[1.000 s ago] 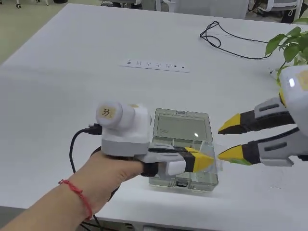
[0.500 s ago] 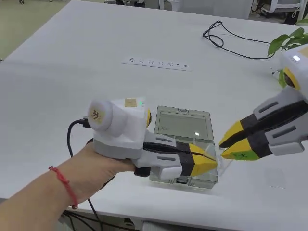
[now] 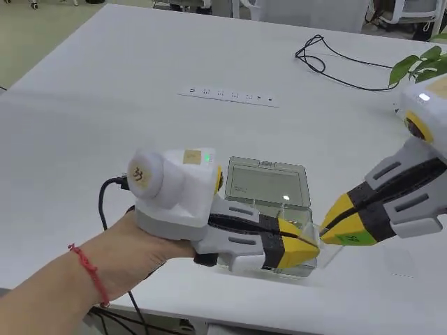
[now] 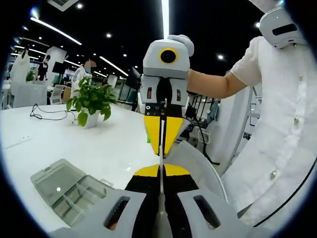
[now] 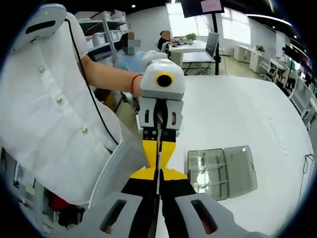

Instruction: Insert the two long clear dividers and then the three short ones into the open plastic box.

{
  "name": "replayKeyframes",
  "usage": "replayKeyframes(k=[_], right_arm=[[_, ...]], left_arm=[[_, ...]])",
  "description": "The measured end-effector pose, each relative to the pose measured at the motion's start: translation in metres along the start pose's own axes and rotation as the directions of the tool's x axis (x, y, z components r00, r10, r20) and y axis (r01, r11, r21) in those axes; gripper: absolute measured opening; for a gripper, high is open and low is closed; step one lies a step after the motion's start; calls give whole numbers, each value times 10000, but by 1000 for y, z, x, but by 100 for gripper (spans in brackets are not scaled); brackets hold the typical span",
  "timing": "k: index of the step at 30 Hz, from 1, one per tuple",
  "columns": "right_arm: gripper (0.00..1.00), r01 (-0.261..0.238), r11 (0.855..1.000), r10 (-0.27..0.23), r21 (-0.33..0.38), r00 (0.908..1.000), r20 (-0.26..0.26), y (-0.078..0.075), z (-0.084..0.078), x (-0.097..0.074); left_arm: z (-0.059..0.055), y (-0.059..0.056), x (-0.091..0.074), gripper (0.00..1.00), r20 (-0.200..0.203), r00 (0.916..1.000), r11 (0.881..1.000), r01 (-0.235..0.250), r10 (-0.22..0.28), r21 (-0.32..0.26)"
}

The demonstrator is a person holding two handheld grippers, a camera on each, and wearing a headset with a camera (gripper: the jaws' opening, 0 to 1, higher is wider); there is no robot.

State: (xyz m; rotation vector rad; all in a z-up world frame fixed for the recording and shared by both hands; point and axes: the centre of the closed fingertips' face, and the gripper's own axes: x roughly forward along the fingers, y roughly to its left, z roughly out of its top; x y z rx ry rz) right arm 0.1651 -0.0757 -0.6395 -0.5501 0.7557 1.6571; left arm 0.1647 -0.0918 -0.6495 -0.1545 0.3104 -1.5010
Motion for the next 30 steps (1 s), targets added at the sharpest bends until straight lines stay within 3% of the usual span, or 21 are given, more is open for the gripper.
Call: replayKeyframes(k=[30], right_arm=[[3, 21, 10000, -22, 83, 9999, 122, 2, 2, 7]], left_arm=[[-8, 4, -6, 1, -147, 9989, 9988, -431, 435, 235]])
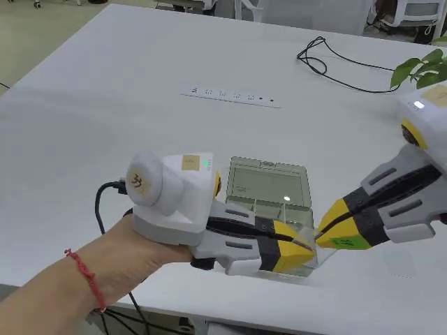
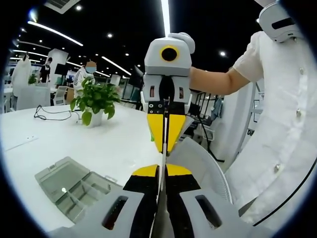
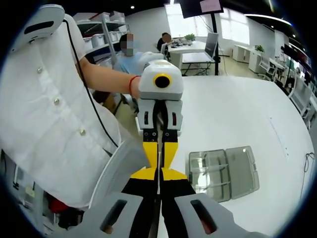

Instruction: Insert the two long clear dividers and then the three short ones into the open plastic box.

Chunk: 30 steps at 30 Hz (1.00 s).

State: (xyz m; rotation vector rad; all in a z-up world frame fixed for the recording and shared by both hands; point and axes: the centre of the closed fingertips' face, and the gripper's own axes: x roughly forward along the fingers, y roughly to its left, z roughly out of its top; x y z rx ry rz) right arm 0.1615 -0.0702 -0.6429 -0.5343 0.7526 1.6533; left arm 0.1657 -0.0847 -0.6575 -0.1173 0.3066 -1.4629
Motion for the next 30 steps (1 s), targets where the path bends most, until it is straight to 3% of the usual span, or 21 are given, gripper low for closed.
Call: replayKeyframes(k=[7, 18, 30], right_arm=[[3, 155, 9999, -155, 21, 9998, 142, -5, 2, -4], [3, 526, 9986, -528, 106, 9982, 283, -18, 4, -10], [3, 1215, 9922, -1221, 274, 9923, 193, -46, -1, -14]], left_arm=[[-2, 5, -5, 5, -16, 9996, 9995, -298, 298, -38], [-9, 21, -21, 22, -113, 9939, 9939, -1098, 1097, -87], [-19, 41, -43, 41, -410, 9773, 9781, -2080, 2078, -4]])
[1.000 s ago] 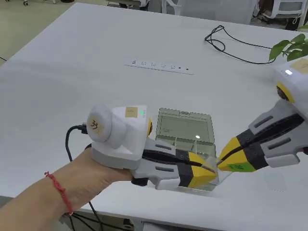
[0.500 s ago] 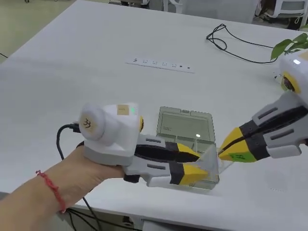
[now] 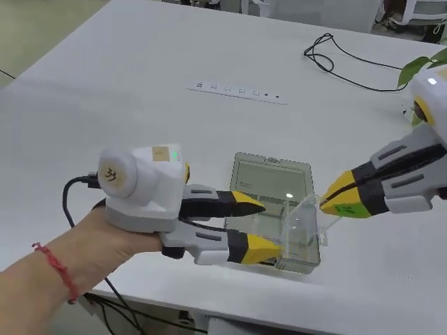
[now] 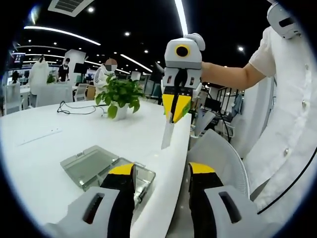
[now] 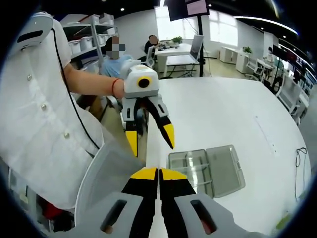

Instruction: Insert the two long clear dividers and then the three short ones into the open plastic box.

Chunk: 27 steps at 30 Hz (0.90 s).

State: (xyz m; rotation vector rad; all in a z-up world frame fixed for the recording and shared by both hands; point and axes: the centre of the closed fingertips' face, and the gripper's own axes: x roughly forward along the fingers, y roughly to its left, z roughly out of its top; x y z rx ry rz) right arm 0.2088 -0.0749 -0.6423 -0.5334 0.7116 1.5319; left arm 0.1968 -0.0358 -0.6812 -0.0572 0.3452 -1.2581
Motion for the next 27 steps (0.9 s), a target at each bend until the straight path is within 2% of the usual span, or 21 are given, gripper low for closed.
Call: replayKeyframes(k=[6, 7, 9, 10, 21, 27], right_arm=[[3, 388, 9992, -388, 40, 9992, -104, -15, -4, 3], [3, 434, 9990, -433, 73, 9990, -119, -18, -5, 5], [3, 514, 9986, -512, 83, 9986, -152, -21, -6, 7], [3, 573, 9984, -572, 43, 9982, -200, -24, -8, 9], [3, 917, 9957, -914, 125, 9955, -248, -50, -17, 28], [3, 1026, 9945, -1021, 213, 9945, -242, -63, -29, 44]], left_arm=[[-10, 12, -8, 54, -207, 9985, 9987, -506, 504, -56], [-10, 18, -10, 60, -184, 9965, 9967, -816, 816, 44], [-12, 22, -11, 71, -220, 9947, 9950, -1000, 1001, 58], [-13, 25, -13, 74, -182, 9941, 9943, -1070, 1069, -26], [-26, 40, -22, 91, -551, 9852, 9867, -1627, 1625, 16], [-34, 45, -26, 100, -691, 9802, 9826, -1853, 1855, 100]])
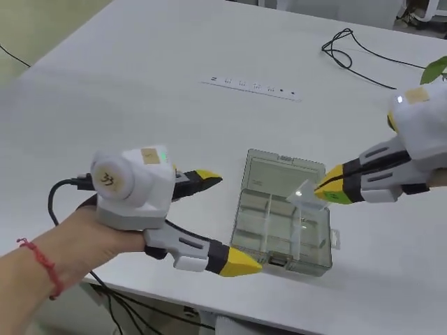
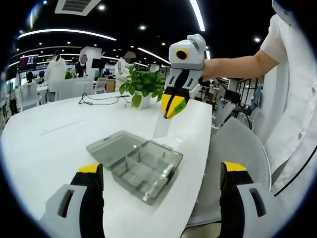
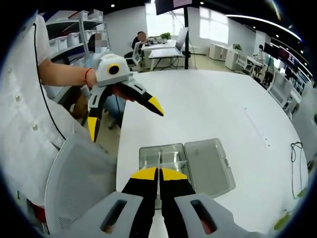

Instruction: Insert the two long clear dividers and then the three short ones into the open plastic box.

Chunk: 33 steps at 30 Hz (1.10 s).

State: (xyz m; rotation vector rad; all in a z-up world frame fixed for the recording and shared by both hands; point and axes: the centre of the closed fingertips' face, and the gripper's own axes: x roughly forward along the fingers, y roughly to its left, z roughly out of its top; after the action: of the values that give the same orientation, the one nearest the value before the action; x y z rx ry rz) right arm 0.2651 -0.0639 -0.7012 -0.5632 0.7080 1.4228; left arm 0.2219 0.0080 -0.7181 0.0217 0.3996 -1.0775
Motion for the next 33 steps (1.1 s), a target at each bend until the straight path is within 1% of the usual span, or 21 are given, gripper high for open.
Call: replayKeyframes(k=[4, 6, 7, 10, 14, 16, 18, 20, 26, 28, 32, 33], right_arm=[[3, 73, 10000, -73, 45, 10000, 9, -5, -7, 10], [3, 88, 9999, -88, 114, 10000, -8, -9, -14, 18], [3, 77, 9999, -77, 122, 10000, -20, -9, -15, 20], [3, 79, 9999, -78, 149, 10000, -31, -11, -22, 28], [3, 61, 9998, -61, 175, 10000, -32, -9, -23, 34], [3, 74, 9998, -73, 176, 10000, -44, -11, -29, 39], [3, 66, 9998, -64, 198, 9999, -82, -10, -29, 40], [3, 83, 9998, -82, 194, 9999, -90, -9, -30, 41], [3, 43, 9998, -40, 170, 9999, -157, -6, -32, 42], [3, 43, 9999, -42, 151, 10000, -80, -10, -32, 43], [3, 11, 9999, -13, -111, 9999, -102, -7, -32, 46], [3, -24, 9995, 19, -330, 9999, -139, -5, -32, 47]], left_arm=[[-5, 2, -2, 100, -120, 9999, 10000, -62, 62, -10], [-7, 2, -2, 100, -128, 9999, 10000, -83, 83, -6], [-7, 3, -2, 100, -114, 9999, 9999, -97, 97, -34], [-7, 4, -5, 100, -28, 9998, 9998, -191, 191, -103], [-6, 3, -6, 100, 29, 9998, 9997, -215, 215, -99], [-4, 3, -6, 100, 130, 9997, 9997, -226, 228, -117], [-3, 3, -6, 100, 161, 9996, 9995, -229, 232, -207], [-2, 3, -6, 100, 179, 9996, 9996, -234, 237, -152], [-4, 3, -6, 100, 154, 9996, 9993, -239, 243, -283], [-4, 3, -6, 100, 160, 9995, 9992, -259, 263, -289], [-5, 2, -5, 100, 136, 9997, 9993, -211, 215, -308], [-5, 3, -5, 100, 147, 9996, 9992, -218, 223, -325]])
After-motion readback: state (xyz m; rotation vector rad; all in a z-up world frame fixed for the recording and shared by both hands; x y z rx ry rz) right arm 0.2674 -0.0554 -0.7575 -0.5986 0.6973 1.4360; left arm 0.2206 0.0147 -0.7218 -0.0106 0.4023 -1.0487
